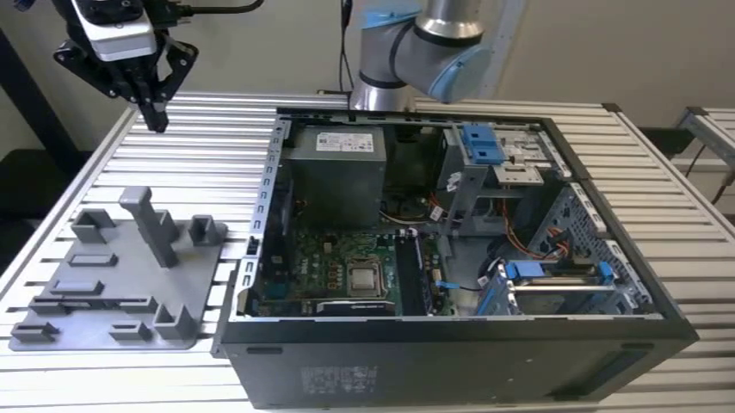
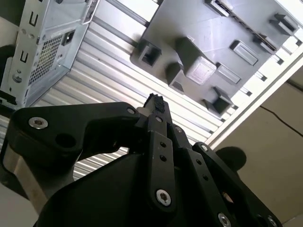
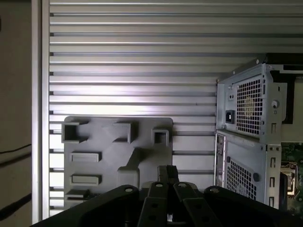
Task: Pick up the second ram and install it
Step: 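Reach for the second ram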
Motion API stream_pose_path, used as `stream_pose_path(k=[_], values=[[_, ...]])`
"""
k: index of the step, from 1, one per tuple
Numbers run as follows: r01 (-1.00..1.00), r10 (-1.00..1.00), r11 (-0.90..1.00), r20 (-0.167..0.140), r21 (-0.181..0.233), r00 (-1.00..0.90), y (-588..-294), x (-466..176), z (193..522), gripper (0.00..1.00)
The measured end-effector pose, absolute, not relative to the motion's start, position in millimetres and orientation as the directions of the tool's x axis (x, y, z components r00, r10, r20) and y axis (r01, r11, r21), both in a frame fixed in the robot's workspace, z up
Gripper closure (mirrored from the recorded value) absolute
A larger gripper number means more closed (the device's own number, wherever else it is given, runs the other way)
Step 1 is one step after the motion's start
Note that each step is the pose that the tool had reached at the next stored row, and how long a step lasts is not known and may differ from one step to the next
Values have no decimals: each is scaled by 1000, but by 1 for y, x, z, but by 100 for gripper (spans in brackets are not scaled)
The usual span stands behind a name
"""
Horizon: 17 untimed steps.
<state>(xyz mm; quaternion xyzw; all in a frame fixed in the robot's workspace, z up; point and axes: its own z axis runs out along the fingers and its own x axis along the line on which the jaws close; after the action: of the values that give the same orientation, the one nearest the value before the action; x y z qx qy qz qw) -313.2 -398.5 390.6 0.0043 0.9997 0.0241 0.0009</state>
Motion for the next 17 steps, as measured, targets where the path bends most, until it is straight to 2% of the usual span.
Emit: stream_pose_path(k=[17], values=[[8,8,999,-2,48,-1000,-398,-360,391,89]])
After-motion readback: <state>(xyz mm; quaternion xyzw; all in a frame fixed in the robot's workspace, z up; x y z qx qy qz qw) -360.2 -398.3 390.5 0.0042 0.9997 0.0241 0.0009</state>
